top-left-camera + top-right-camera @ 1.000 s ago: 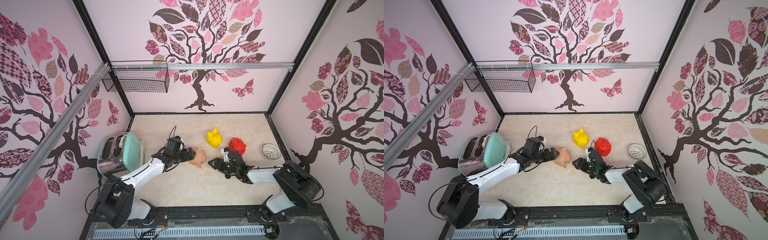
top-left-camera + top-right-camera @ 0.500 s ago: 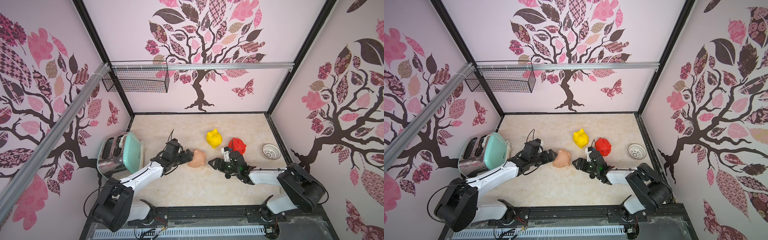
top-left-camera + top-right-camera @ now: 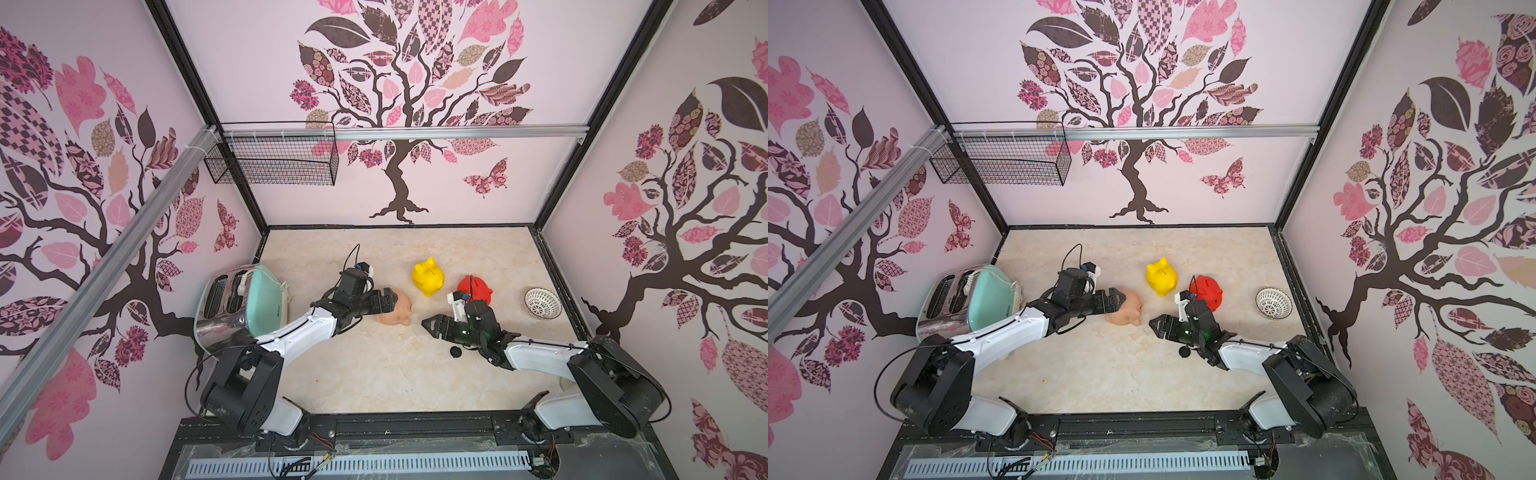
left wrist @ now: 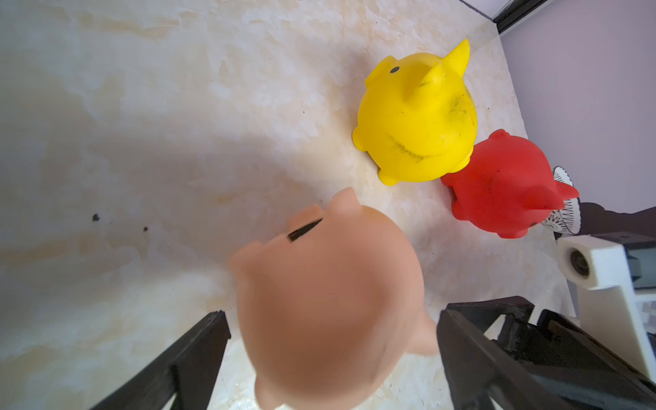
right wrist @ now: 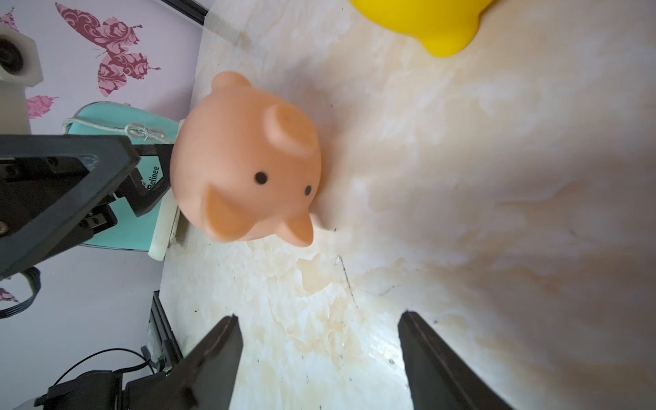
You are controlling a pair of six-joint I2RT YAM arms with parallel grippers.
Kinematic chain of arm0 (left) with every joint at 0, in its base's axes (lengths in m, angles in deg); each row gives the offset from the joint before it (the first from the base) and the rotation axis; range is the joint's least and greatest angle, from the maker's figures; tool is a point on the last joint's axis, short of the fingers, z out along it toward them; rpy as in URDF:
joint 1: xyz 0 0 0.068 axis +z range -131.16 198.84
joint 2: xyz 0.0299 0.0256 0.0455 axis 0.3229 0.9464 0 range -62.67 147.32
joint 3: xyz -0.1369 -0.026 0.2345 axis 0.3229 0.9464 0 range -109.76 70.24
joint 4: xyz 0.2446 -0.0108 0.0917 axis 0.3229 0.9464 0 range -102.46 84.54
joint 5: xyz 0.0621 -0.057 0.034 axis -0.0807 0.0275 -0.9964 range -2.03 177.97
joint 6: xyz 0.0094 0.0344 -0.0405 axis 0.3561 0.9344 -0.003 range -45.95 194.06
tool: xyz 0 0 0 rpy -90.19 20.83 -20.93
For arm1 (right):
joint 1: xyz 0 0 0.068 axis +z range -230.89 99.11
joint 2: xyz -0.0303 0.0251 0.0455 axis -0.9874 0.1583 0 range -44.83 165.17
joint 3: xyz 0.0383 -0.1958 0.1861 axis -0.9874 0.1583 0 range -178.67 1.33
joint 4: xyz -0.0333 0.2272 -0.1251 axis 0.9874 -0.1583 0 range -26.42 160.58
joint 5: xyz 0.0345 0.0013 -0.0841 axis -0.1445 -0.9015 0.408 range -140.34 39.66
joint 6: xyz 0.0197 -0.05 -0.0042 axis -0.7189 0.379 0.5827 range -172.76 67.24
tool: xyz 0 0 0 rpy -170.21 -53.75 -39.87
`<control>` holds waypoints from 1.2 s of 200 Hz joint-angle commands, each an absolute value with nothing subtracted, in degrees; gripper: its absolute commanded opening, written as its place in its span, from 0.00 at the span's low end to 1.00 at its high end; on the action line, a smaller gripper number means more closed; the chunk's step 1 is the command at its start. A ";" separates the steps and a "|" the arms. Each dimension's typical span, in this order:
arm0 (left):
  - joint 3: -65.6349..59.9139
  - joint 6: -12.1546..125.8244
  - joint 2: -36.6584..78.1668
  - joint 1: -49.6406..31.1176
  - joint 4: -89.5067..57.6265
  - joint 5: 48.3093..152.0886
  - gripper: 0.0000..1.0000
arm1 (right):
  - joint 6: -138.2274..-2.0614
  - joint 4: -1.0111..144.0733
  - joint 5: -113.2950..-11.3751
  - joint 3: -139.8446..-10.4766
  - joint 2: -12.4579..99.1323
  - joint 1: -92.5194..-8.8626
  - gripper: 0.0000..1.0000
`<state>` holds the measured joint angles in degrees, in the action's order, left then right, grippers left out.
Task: Open piggy banks
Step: Adjust the piggy bank at the center of the board.
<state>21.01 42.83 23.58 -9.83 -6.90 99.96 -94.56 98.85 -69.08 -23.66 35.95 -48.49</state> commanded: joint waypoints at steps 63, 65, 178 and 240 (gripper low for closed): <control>18.14 46.00 31.89 -9.38 -7.60 102.63 0.95 | -82.89 107.15 -74.33 -25.11 42.71 -47.58 0.76; 18.00 46.01 32.05 -9.38 -7.53 102.64 0.95 | -82.79 107.43 -74.33 -24.99 42.87 -47.52 0.76; 14.01 46.19 38.93 -8.51 -5.30 103.06 0.92 | -73.46 120.37 -68.39 -29.09 51.59 -45.52 0.81; 13.58 46.54 40.02 -8.23 -5.32 104.07 0.92 | -70.92 122.08 -71.59 -32.44 56.58 -45.56 1.00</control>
<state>12.53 45.41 36.87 -8.30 -11.29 104.94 -73.45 122.30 -71.00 -29.83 55.90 -45.67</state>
